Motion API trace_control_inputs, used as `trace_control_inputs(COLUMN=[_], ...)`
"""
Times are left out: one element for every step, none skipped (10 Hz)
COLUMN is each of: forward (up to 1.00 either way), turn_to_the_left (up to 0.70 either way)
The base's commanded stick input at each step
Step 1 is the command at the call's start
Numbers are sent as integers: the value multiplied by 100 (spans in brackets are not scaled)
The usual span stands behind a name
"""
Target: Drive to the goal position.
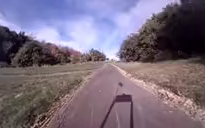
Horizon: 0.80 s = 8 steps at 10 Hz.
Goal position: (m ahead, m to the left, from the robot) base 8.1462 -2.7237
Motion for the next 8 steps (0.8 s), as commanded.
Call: trace_control_inputs(forward=[70, 70, 70, 70, 70, 70, 70, 70], turn_to_the_left=[0, 0, 0, 0, 0, 0, 0, 0])
